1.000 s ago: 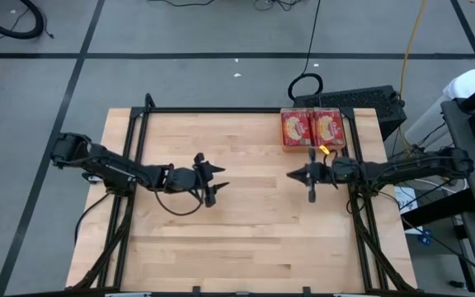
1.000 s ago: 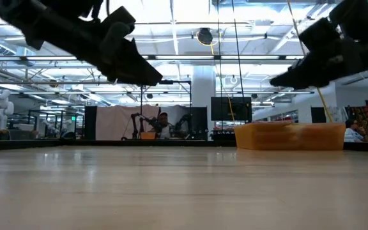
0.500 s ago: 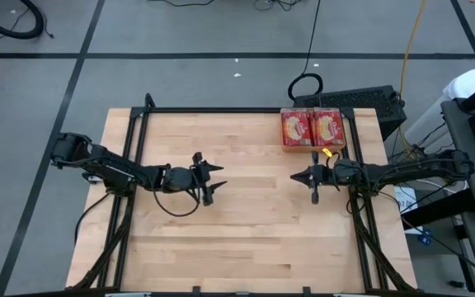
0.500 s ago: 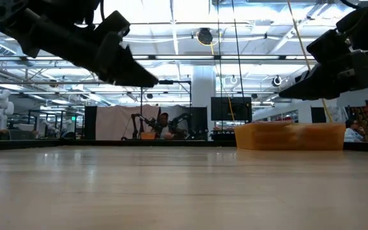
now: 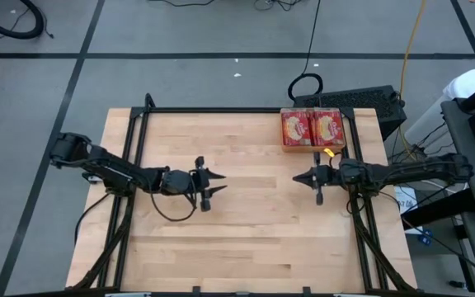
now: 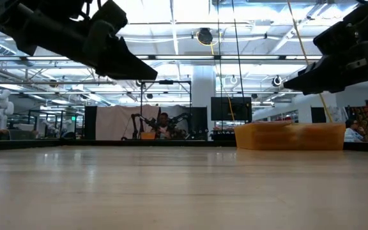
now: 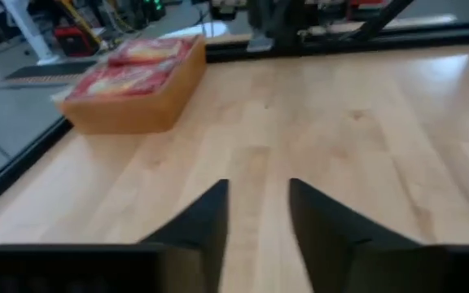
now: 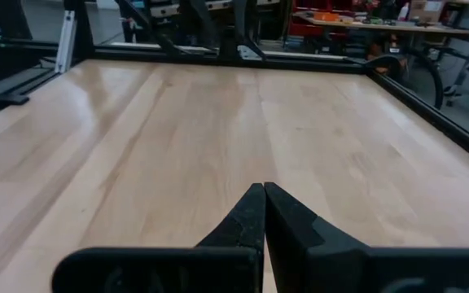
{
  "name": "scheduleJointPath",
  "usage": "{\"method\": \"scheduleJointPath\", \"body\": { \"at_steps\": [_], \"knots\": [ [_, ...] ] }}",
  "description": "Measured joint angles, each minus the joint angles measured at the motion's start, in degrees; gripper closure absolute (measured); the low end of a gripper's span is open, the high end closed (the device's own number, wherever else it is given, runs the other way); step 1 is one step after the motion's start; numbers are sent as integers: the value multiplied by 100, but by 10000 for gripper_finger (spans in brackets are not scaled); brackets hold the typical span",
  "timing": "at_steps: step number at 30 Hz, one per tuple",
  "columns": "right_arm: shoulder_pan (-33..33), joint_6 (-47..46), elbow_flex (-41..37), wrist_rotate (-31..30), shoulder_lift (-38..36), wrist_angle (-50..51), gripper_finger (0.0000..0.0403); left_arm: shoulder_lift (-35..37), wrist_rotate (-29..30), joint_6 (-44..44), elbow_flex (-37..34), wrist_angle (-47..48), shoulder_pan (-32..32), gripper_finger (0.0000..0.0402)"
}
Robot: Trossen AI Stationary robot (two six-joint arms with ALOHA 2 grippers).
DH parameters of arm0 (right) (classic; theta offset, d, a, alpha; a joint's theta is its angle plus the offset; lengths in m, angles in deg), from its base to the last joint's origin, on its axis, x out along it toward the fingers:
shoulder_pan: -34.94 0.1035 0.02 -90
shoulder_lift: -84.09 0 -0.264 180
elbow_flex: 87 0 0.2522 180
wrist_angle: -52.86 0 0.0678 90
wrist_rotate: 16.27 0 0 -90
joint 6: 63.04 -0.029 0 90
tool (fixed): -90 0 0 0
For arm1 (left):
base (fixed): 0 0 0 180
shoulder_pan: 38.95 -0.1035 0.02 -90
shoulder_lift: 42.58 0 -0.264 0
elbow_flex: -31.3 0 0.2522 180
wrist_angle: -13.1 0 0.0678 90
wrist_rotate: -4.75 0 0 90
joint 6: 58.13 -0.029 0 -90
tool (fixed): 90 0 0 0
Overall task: Sort popcorn bags into baskets
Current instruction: Return to Home Position
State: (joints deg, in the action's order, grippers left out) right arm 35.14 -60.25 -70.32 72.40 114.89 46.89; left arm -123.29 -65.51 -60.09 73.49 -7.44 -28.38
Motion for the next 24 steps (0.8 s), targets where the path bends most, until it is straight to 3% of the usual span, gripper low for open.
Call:
{"method": "scheduleJointPath", "body": {
  "at_steps": [4, 8, 12, 24],
  "knots": [
    [105, 4, -2, 3, -322, 335, 403, 62, -139, -18, -65, 135, 47, 344],
    [217, 73, -4, -1, -687, 596, 403, 163, -215, 62, -449, -224, 104, 394],
    [321, 102, -4, 1, -1085, 883, 403, 441, -78, 220, -953, -765, 188, 389],
    [479, 345, -9, 13, -2346, 1633, 403, 1774, 191, 389, -1851, -804, 245, 385]
  ]
}}
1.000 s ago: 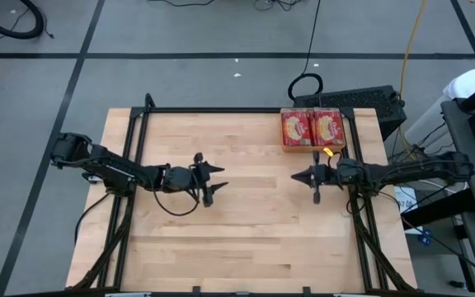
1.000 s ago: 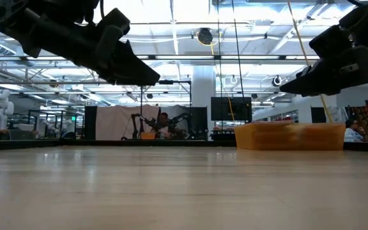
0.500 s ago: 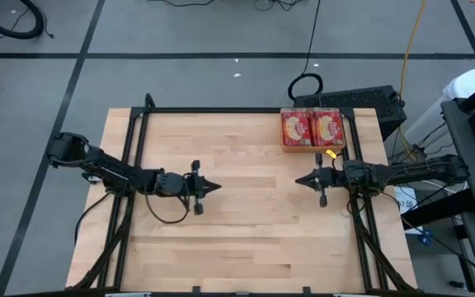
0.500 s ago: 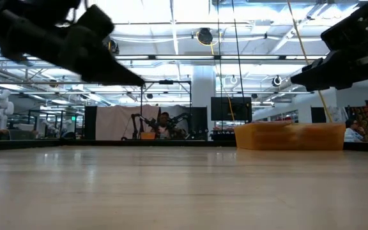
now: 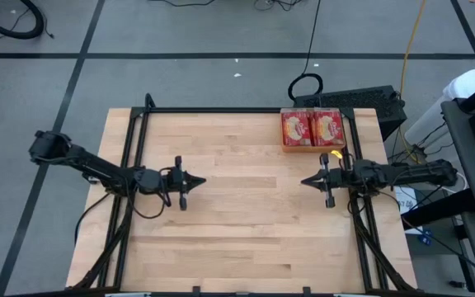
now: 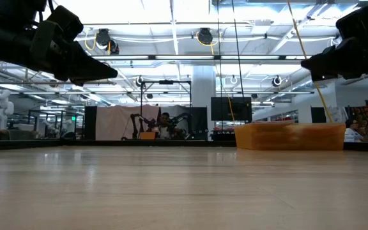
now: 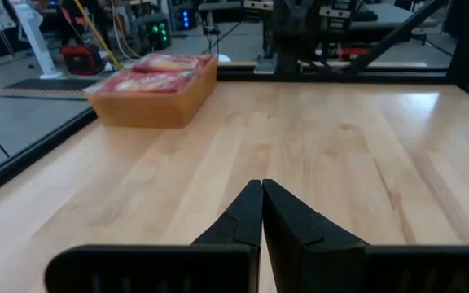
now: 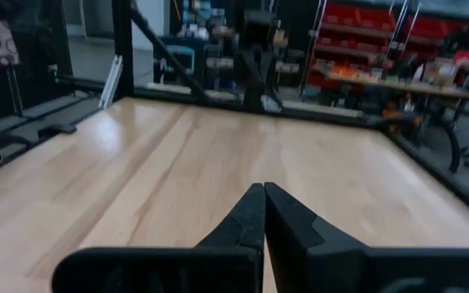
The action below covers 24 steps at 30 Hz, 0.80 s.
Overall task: Sort popcorn bags into baskets
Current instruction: Return to Home Position
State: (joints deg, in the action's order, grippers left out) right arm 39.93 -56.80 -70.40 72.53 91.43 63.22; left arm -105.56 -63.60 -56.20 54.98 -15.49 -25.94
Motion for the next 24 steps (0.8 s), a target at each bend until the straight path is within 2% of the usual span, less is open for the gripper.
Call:
{"method": "scheduleJointPath", "body": {
  "at_steps": [7, 24],
  "knots": [
    [0, 137, -2, 134, -727, 276, 403, 362, 2, -80, -144, 16, 0, 385],
    [-7, -48, 4, -165, -704, 331, 403, 505, 0, -202, -190, -24, 24, 385]
  ]
}}
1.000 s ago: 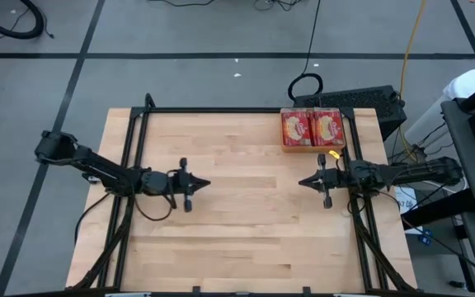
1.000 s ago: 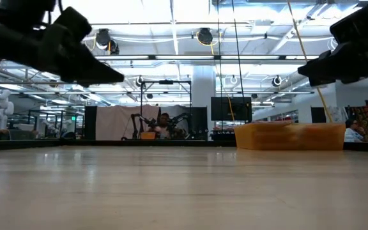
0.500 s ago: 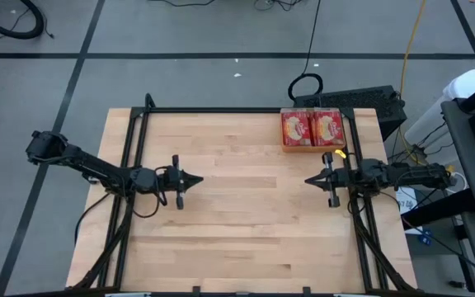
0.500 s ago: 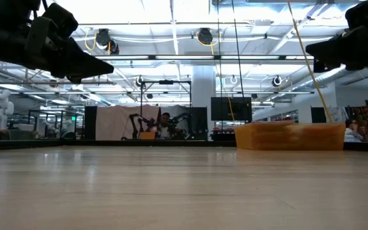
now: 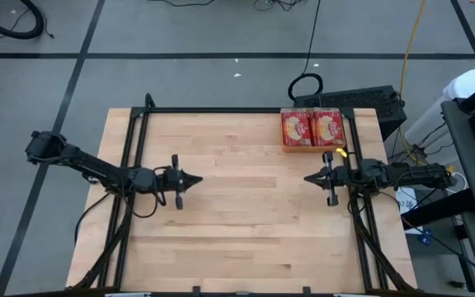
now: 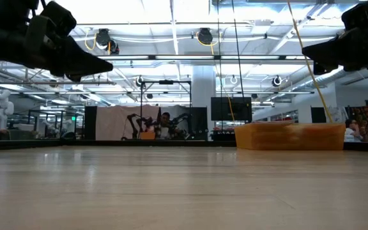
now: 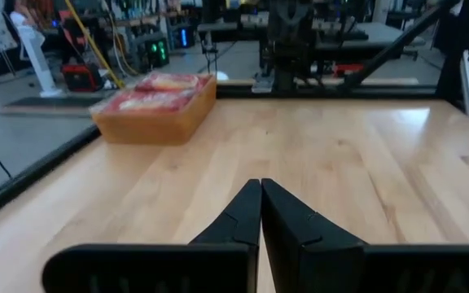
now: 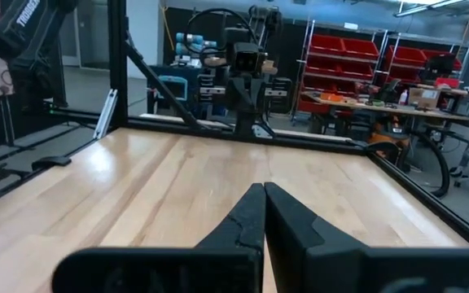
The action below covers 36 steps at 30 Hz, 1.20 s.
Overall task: Sort popcorn bags into baskets
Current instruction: Return to Home Position
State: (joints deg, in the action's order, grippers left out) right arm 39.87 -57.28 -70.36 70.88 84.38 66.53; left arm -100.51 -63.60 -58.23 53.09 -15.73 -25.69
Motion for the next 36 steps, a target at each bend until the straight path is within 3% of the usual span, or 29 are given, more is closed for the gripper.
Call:
{"method": "scheduleJointPath", "body": {
  "at_steps": [8, 17, 36],
  "knots": [
    [0, -56, -2, -35, 0, -401, 403, 651, -59, 60, -686, -700, 0, 385],
    [0, -57, -2, -28, -2, -463, 403, 1074, -444, -218, -748, -413, 7, 385],
    [0, -56, -2, -9, -2, -482, 403, 3335, -643, -625, -748, 1634, 7, 385]
  ]
}}
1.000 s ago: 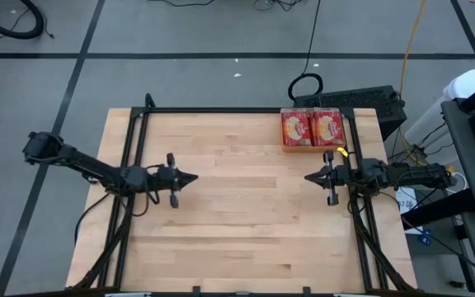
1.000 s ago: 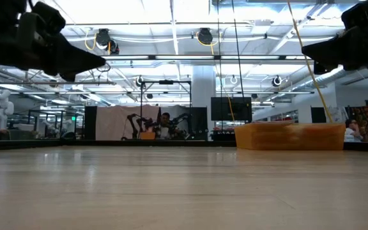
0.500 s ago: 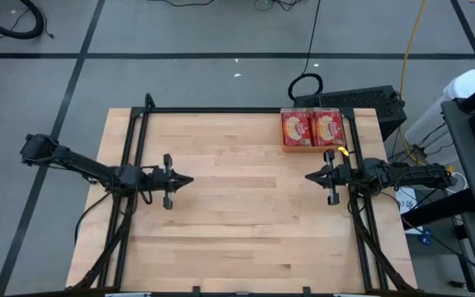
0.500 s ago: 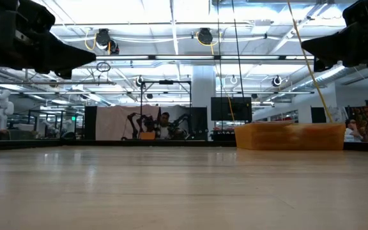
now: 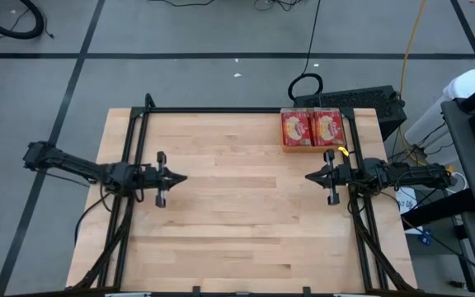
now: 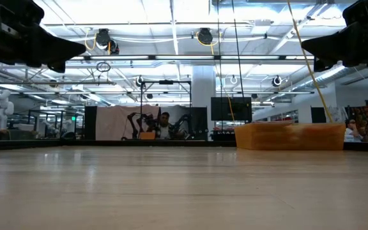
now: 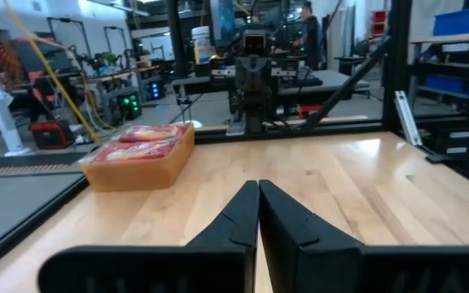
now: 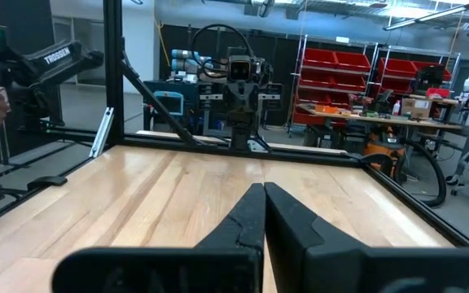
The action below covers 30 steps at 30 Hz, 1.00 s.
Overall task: Sort popcorn bags into baskets
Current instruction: Return to Home Position
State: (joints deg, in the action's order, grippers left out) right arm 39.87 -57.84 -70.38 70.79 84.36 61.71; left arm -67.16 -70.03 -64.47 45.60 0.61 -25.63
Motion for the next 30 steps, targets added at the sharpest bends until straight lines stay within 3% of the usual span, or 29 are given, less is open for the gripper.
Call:
{"method": "scheduleJointPath", "body": {
  "at_steps": [15, 23, 30],
  "knots": [
    [0, -1, 0, 2, 0, -3, 403, 1572, -430, -65, 0, 1313, 0, 385],
    [-1, -1, 2, 2, 2, -3, 403, 2220, -345, 71, 0, 2108, -188, 385],
    [-2, -1, 2, 2, 2, -4, 403, 2446, -797, 107, 15, 2434, -322, 385]
  ]
}}
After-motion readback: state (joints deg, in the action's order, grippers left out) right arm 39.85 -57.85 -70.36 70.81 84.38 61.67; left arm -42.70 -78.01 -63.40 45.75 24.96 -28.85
